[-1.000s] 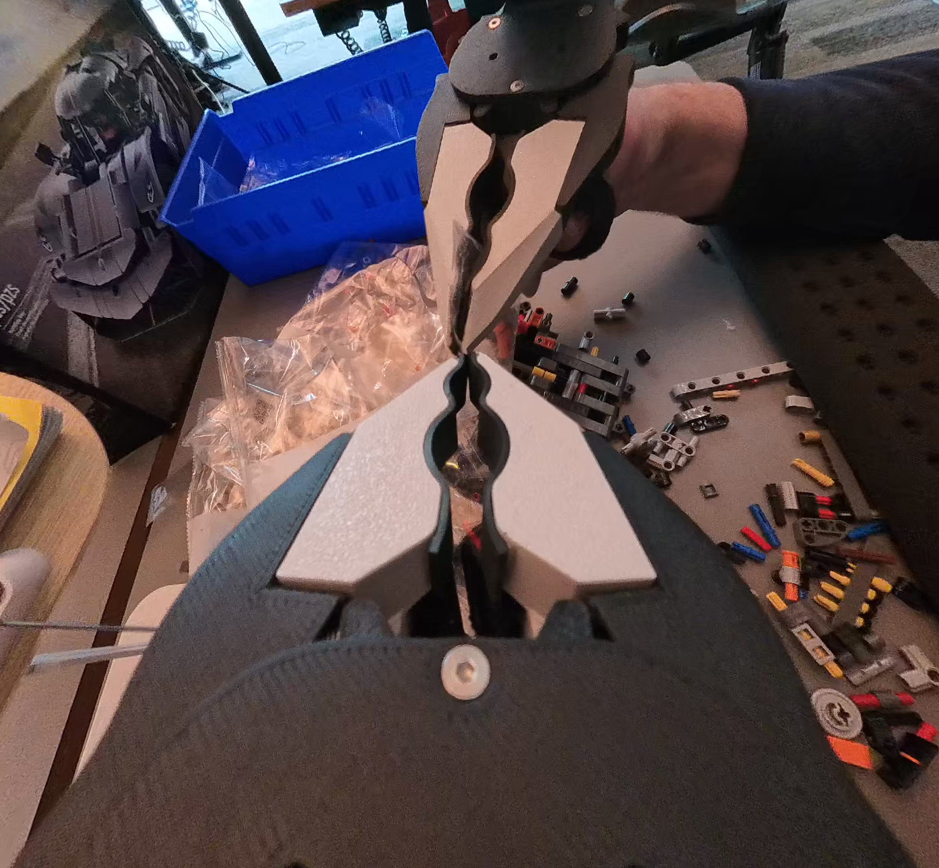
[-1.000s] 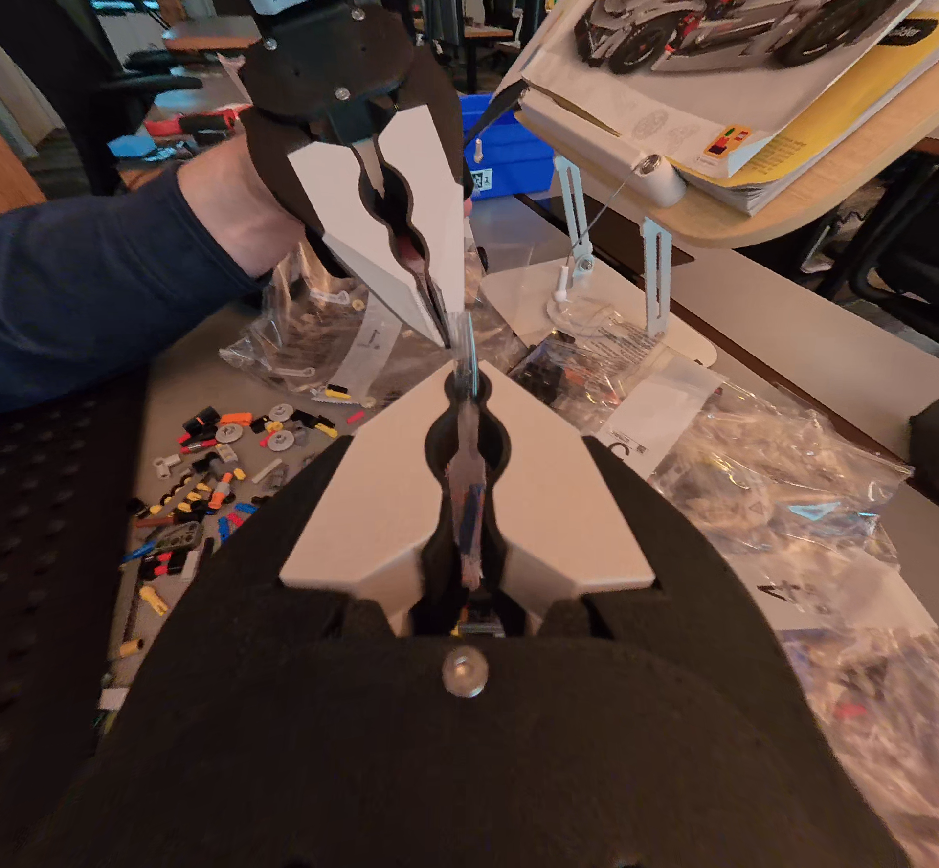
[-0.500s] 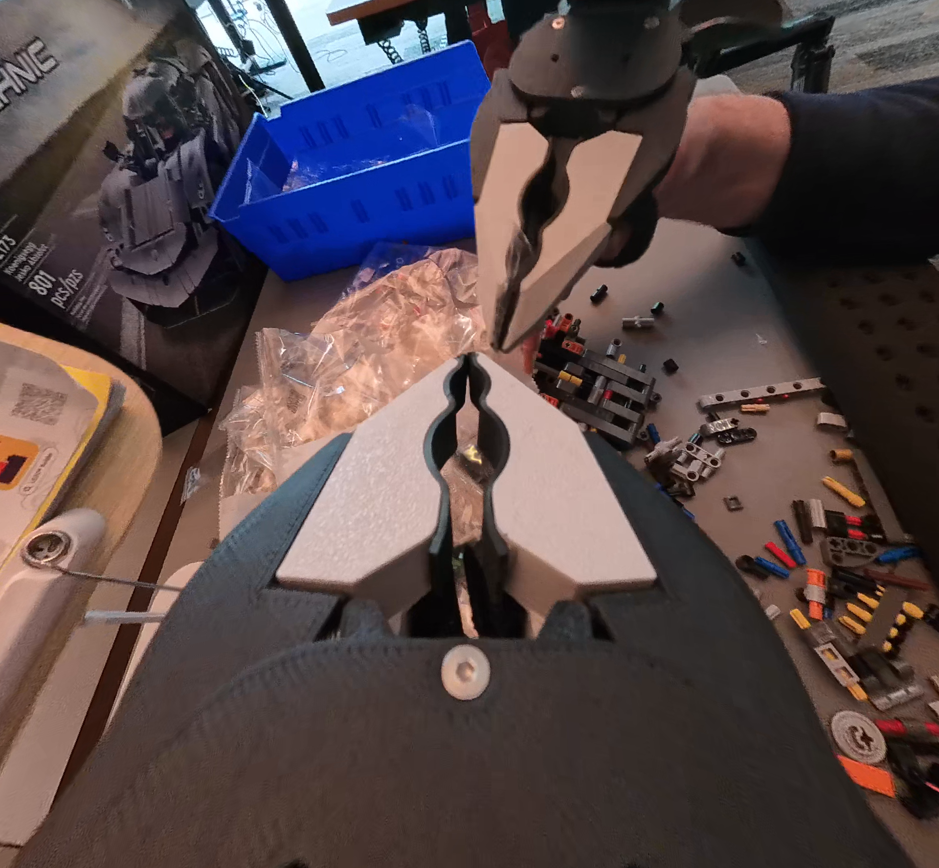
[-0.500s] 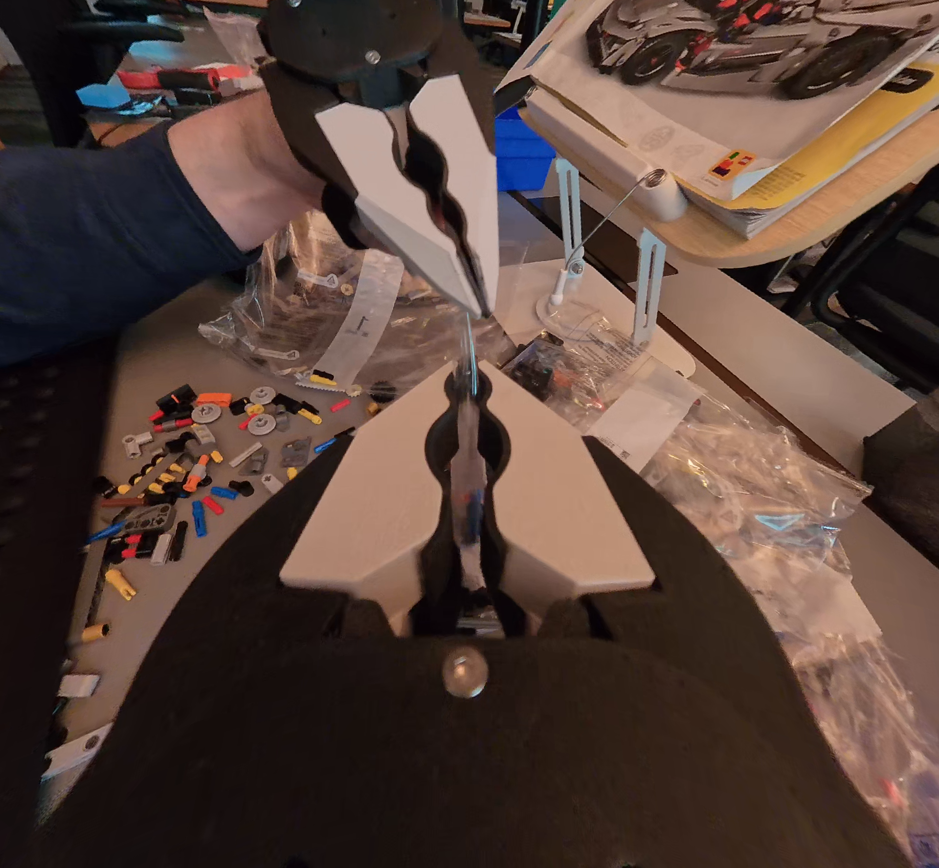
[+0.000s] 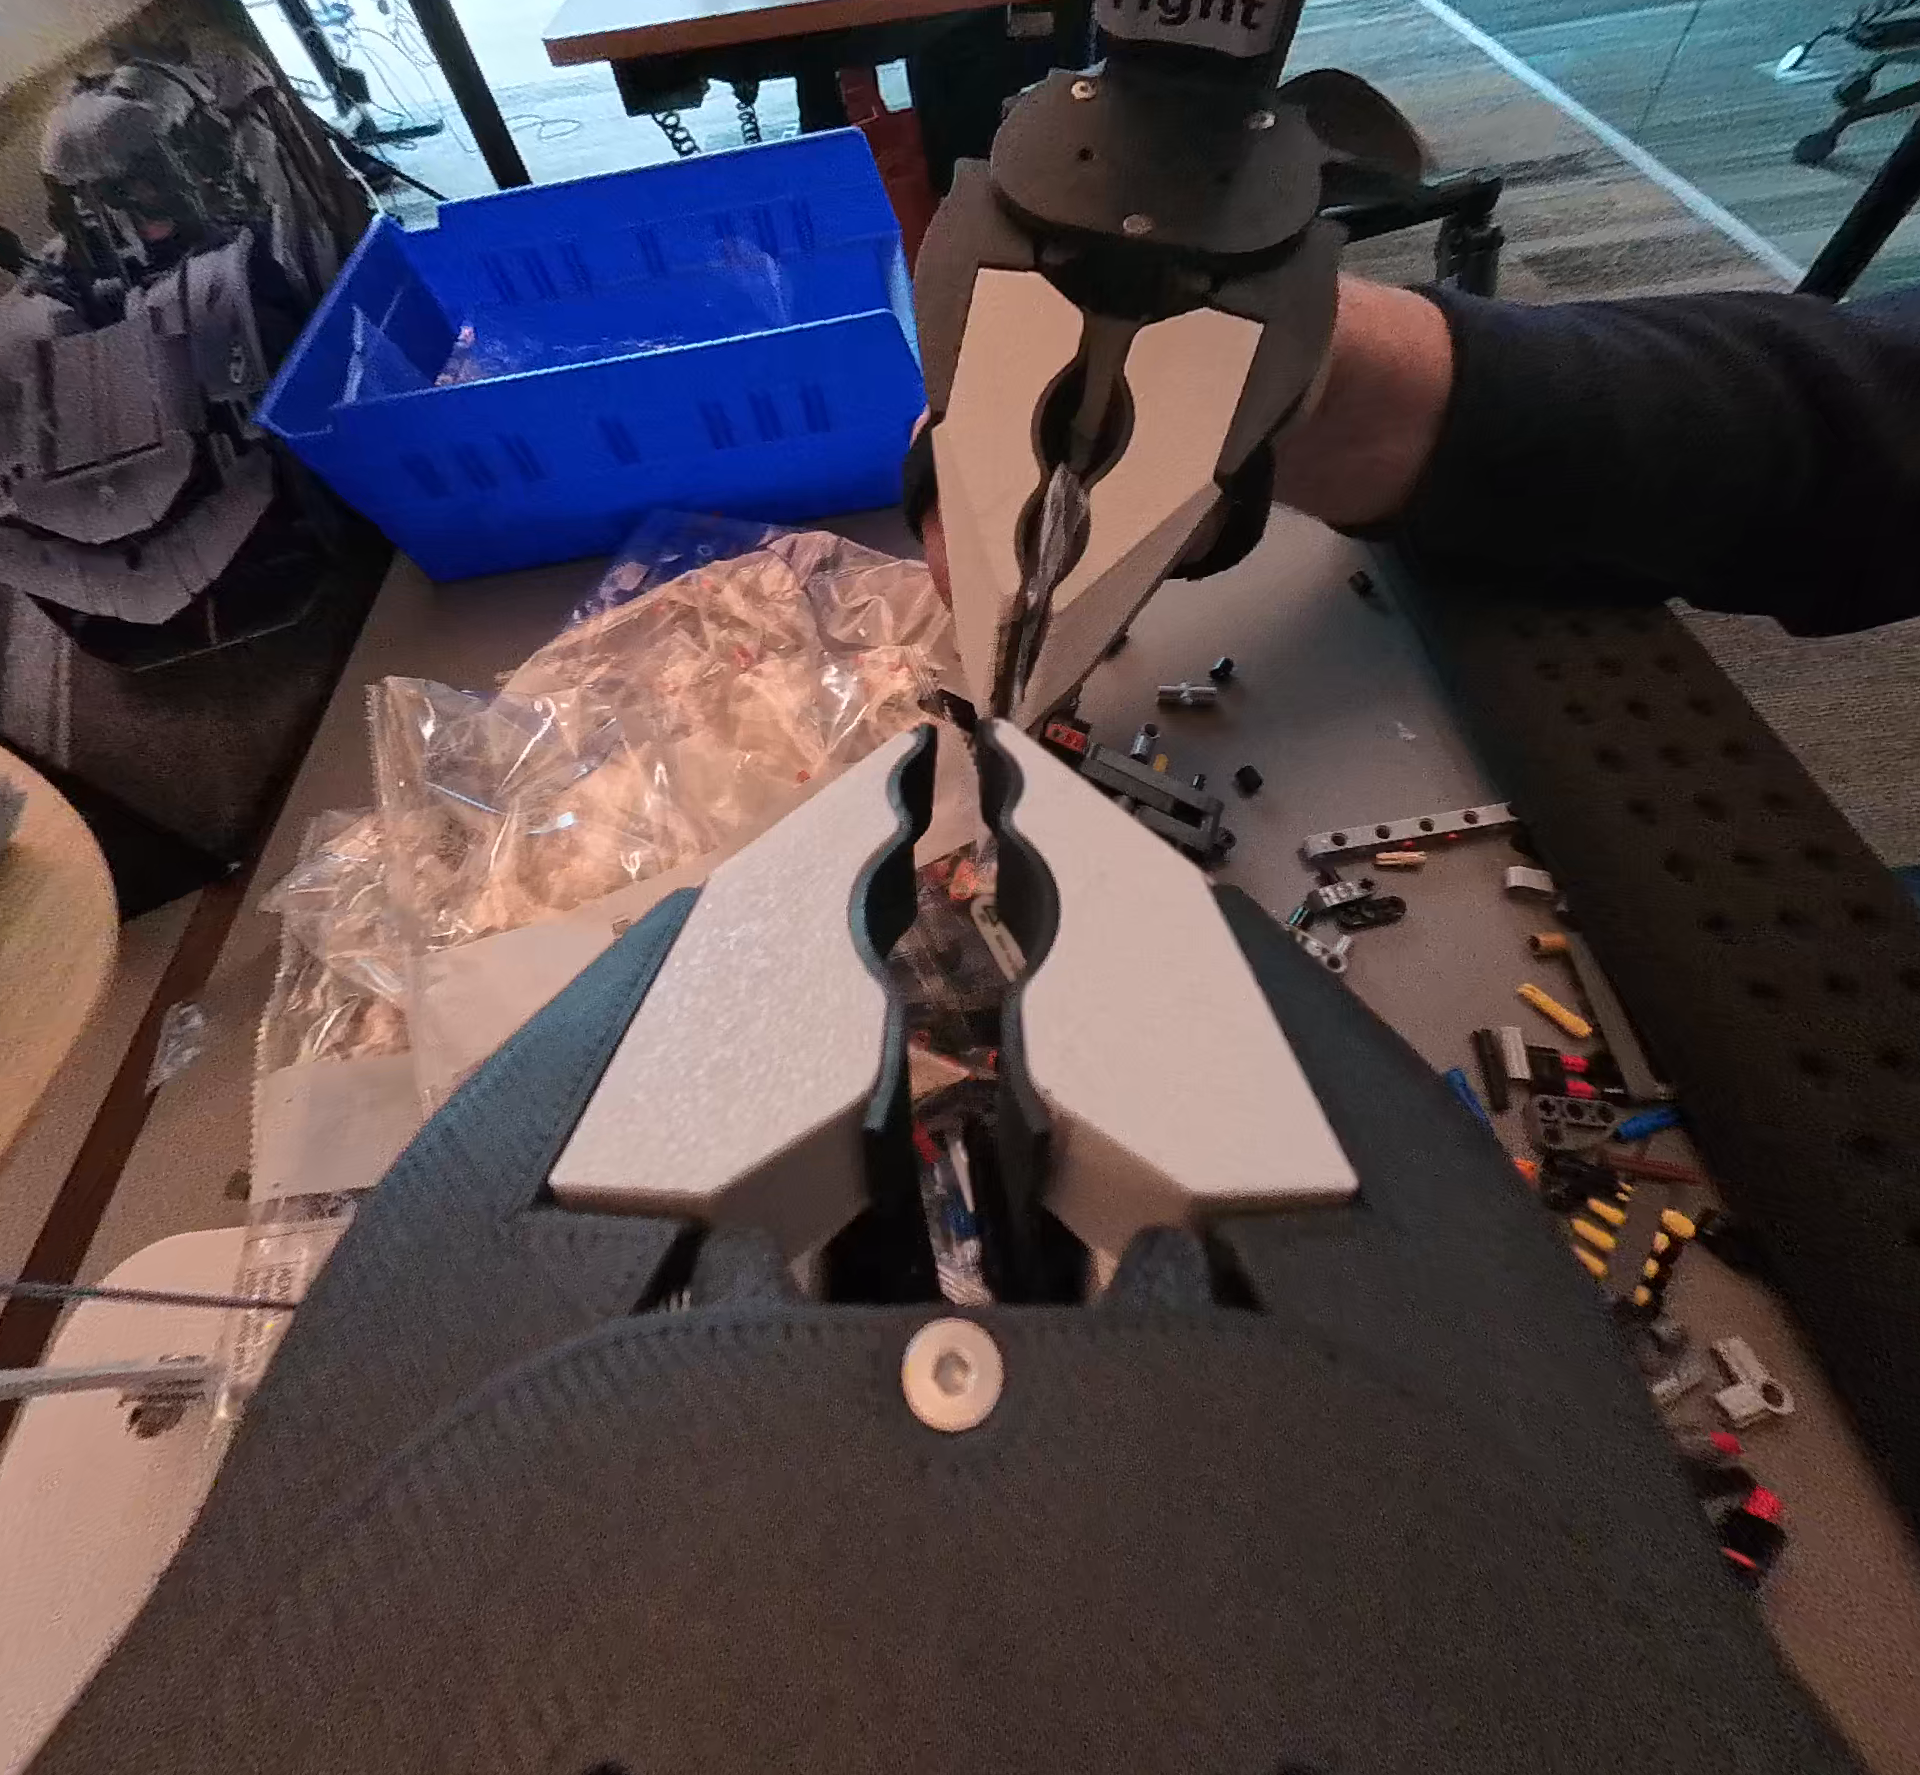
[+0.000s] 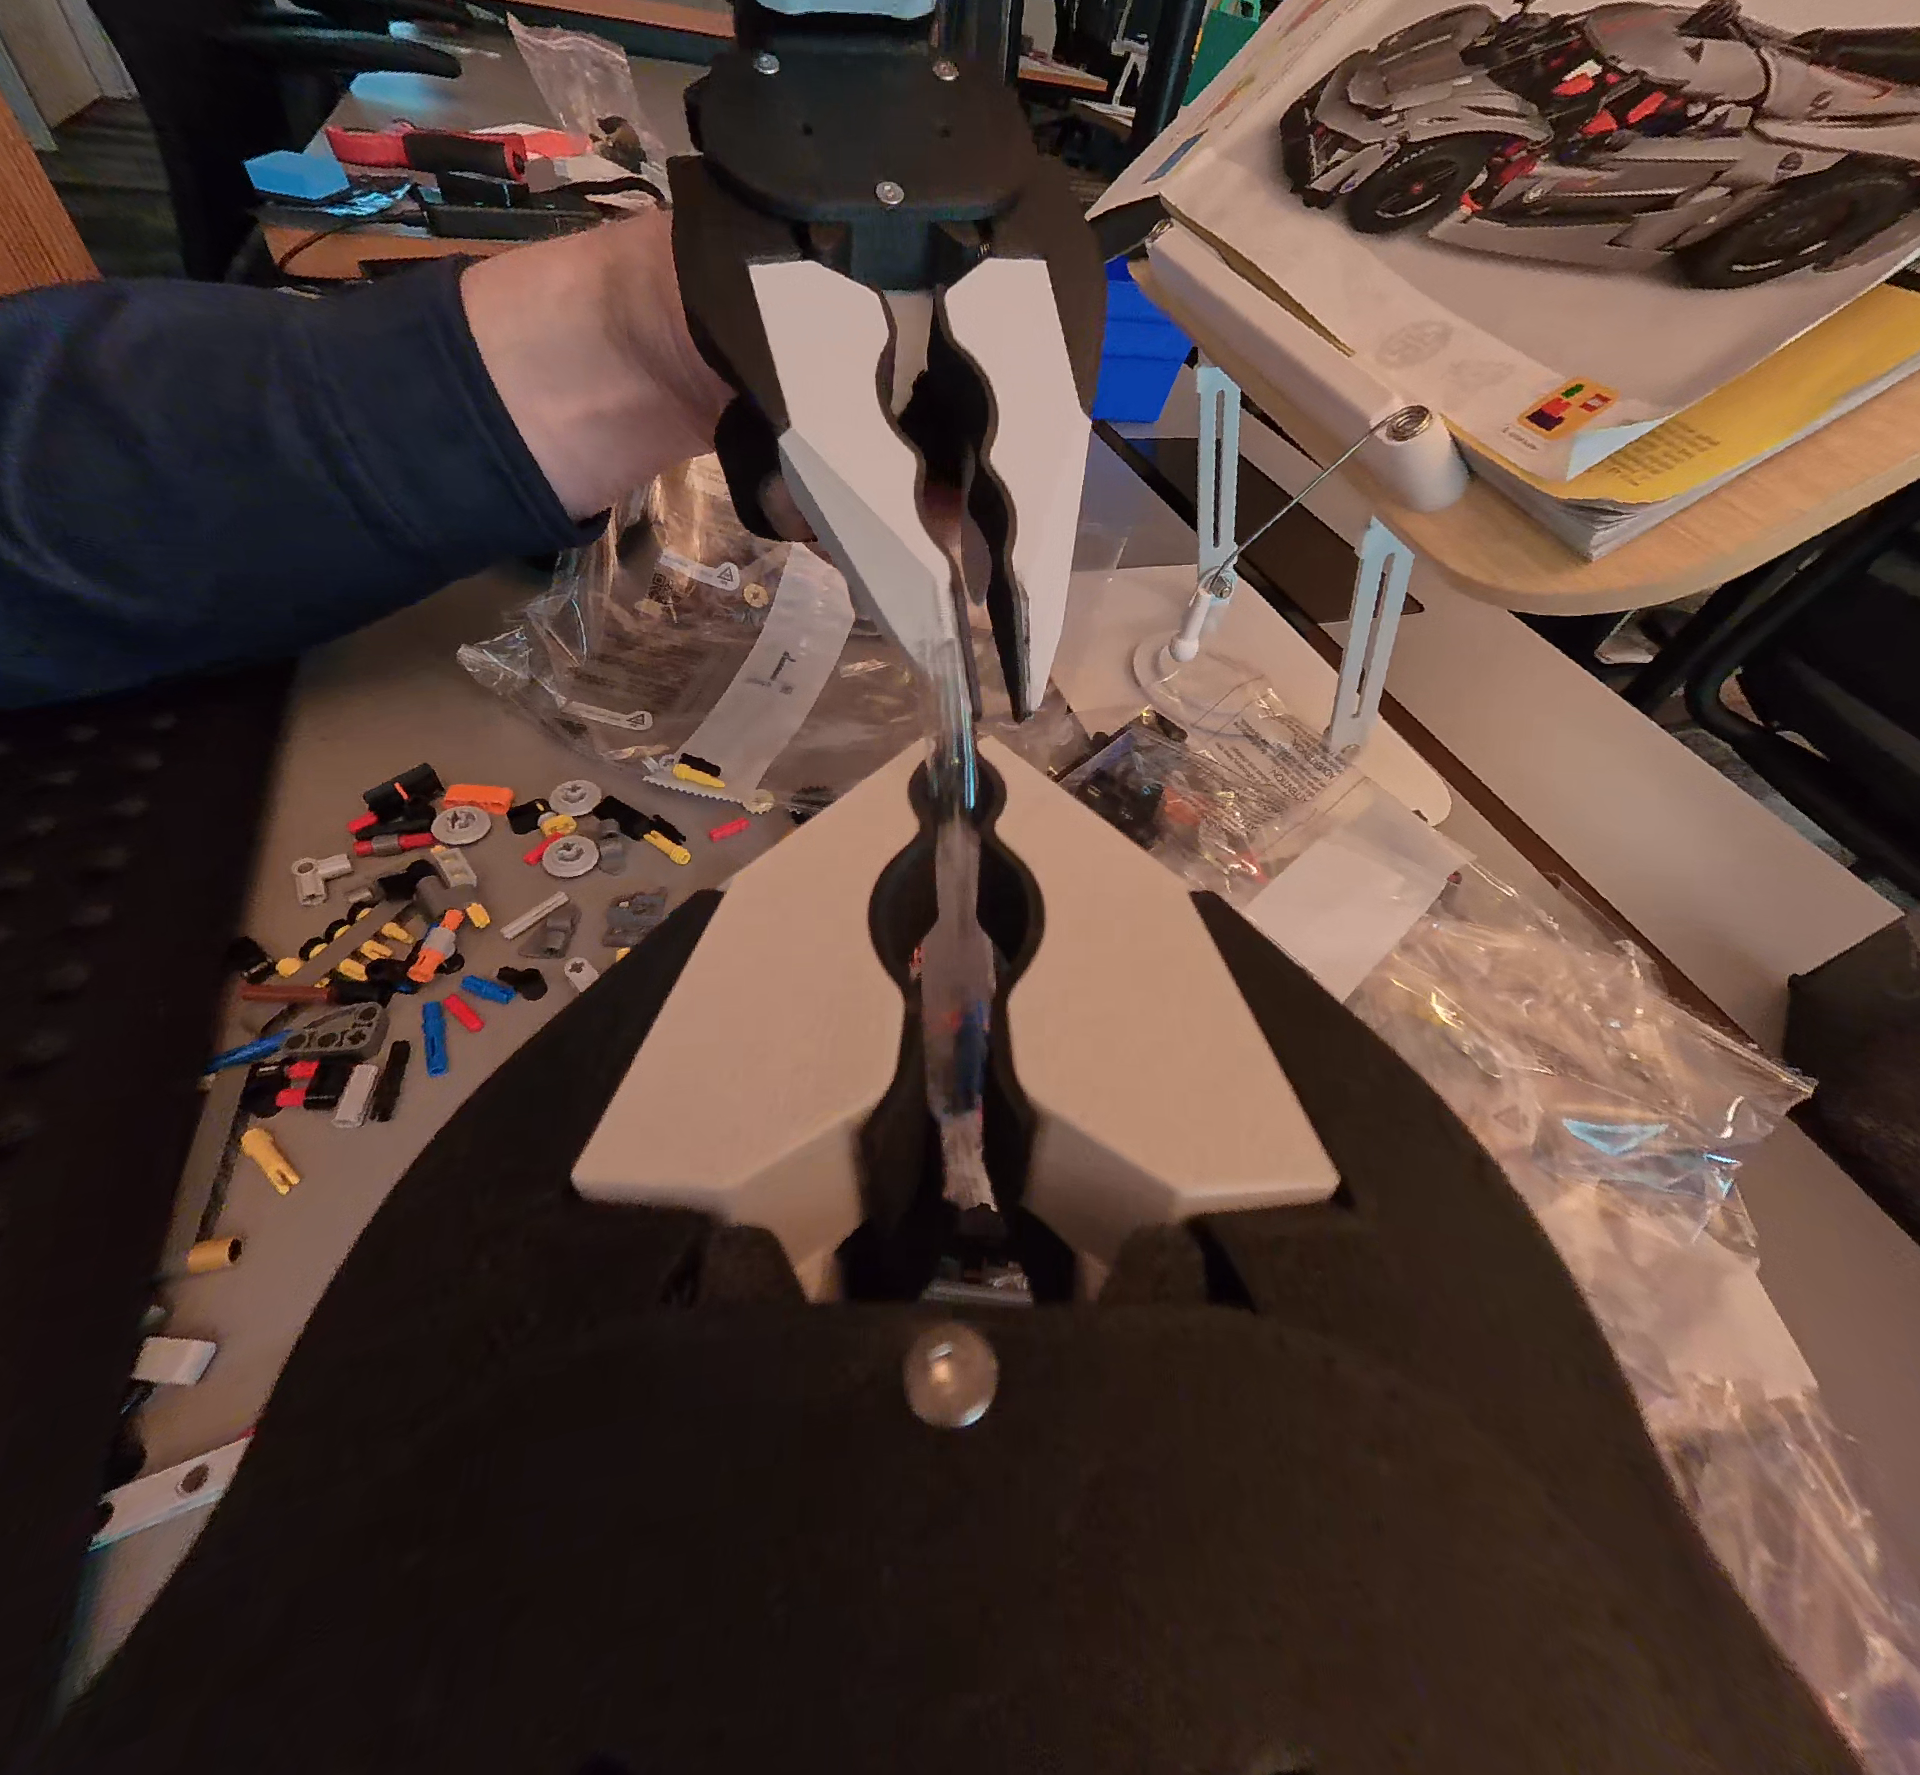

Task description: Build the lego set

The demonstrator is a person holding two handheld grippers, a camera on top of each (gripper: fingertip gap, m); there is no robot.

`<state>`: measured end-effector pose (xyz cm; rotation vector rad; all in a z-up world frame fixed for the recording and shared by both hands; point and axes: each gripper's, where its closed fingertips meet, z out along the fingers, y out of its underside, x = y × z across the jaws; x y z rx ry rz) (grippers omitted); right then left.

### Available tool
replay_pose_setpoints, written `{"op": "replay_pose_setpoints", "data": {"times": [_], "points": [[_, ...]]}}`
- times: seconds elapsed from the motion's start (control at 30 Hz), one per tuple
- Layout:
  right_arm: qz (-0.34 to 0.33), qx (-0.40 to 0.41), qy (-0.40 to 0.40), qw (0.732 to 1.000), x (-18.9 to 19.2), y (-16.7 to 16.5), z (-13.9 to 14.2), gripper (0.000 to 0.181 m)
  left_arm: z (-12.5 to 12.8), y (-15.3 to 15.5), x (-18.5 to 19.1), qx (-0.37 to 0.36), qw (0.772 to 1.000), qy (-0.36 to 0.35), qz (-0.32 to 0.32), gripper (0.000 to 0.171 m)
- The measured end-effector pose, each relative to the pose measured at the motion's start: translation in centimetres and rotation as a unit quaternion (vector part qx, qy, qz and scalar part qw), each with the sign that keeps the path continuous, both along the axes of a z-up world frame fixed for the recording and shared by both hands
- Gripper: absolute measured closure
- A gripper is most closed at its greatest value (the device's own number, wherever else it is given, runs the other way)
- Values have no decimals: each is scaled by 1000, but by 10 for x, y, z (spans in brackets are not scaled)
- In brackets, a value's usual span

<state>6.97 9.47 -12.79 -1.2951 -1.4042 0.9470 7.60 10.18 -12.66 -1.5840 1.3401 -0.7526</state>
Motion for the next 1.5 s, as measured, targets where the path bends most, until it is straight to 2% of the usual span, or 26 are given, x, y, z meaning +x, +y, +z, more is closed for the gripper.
{"op": "replay_pose_setpoints", "data": {"times": [0.3,0.7,1.07,1.5], "points": [[5,2,2,1000,0,-2,1,181,-3,-3,1,-13,1000,-2,-7,169],[17,3,0,1000,-1,-7,1,181,3,-9,2,-35,998,-36,-30,163],[16,10,-3,1000,0,-7,0,181,0,-12,4,-38,998,-32,-41,171],[12,20,-7,1000,0,-6,0,181,1,-12,4,-31,998,-32,-42,171]]}}
